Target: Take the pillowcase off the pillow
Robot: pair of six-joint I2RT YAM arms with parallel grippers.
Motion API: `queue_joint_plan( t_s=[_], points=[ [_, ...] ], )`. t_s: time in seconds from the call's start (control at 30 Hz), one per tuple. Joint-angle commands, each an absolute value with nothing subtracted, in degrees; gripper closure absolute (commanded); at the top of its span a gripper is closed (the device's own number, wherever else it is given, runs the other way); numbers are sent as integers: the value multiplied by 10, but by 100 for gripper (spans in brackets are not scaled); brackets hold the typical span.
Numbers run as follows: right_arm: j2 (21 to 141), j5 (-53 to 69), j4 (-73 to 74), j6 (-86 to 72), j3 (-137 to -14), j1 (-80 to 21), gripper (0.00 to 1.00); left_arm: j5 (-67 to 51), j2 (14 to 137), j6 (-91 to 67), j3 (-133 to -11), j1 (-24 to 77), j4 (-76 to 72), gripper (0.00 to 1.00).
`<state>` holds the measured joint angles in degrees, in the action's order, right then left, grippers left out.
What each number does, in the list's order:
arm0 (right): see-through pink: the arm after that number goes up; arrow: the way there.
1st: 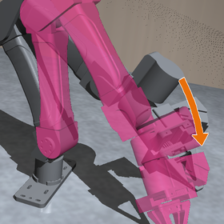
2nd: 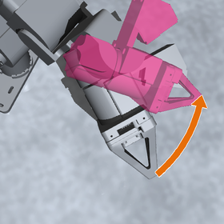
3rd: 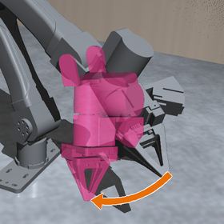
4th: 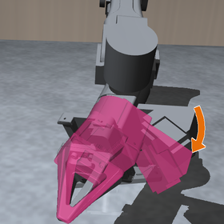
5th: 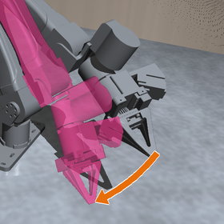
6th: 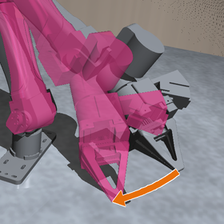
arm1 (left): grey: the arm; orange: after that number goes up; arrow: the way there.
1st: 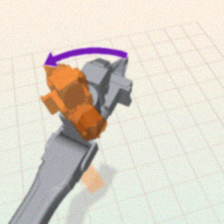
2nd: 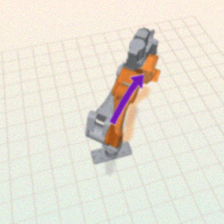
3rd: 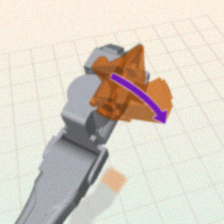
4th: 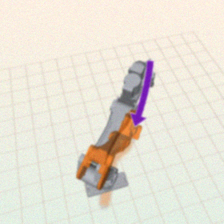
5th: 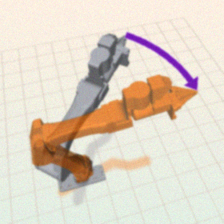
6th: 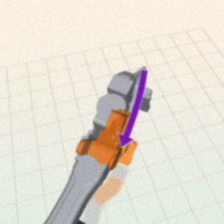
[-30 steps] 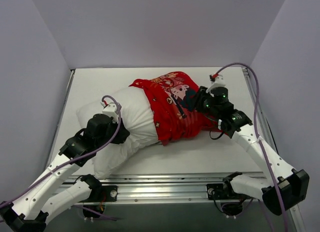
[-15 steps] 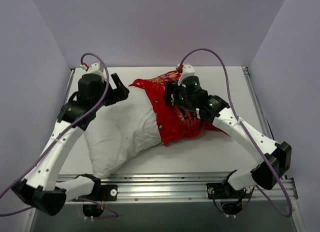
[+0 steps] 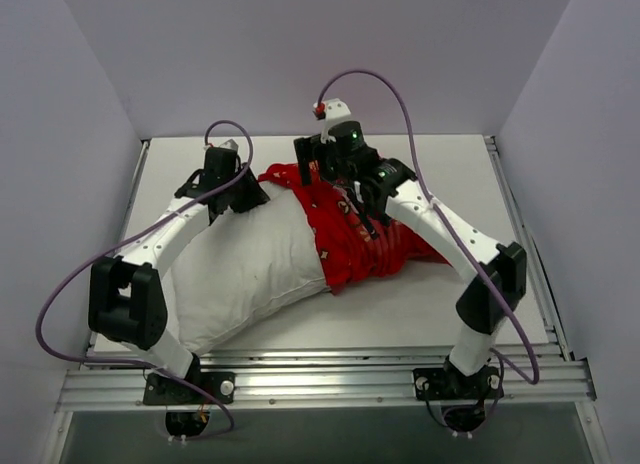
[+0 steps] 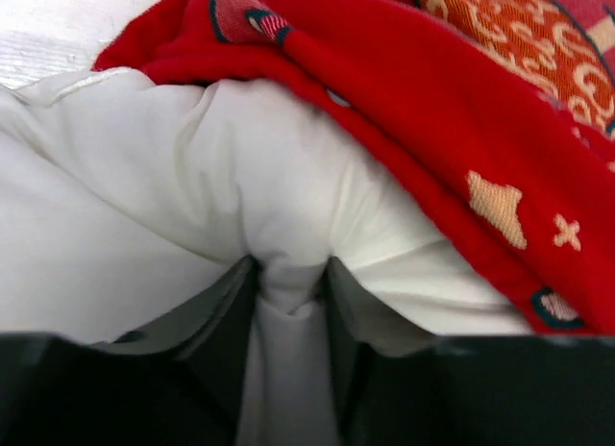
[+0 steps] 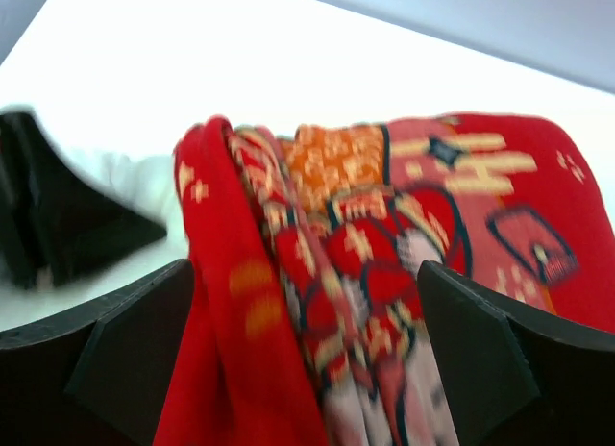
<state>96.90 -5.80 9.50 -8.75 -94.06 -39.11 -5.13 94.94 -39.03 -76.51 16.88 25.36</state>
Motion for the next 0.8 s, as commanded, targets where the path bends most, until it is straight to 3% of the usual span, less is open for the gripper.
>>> queue_joint_plan(
  t_s=[0.0, 0.03, 0.1, 0.33, 0.4, 0.47, 0.5, 0.53, 0.57, 0.77],
  points=[
    [1040, -48, 105, -67, -1011, -397, 4, -90, 926, -409, -685, 197, 238, 63],
    [1057, -46, 111, -69, -1026, -397, 4, -85, 918, -407, -672, 201, 228, 80],
    [1106, -41, 131, -76, -1062, -397, 4, -60, 889, -395, -639, 218, 222, 97],
    [1187, -13, 197, -83, -1073, -397, 6, 59, 784, -339, -587, 253, 215, 98],
    [1194, -7, 219, -77, -1056, -396, 18, 97, 754, -323, -587, 257, 218, 98],
    [1191, -11, 229, -74, -1042, -393, 42, 124, 737, -306, -592, 259, 223, 98],
    [1178, -19, 245, -75, -1026, -379, 82, 157, 718, -288, -604, 260, 233, 98],
    [1178, -28, 245, -75, -1026, -372, 83, 157, 712, -288, -604, 260, 233, 98],
    [1171, -37, 242, -81, -1011, -362, 100, 176, 708, -284, -608, 261, 240, 98],
    [1103, -127, 224, -106, -1007, -264, 100, 235, 659, -257, -663, 261, 279, 98]
  ],
)
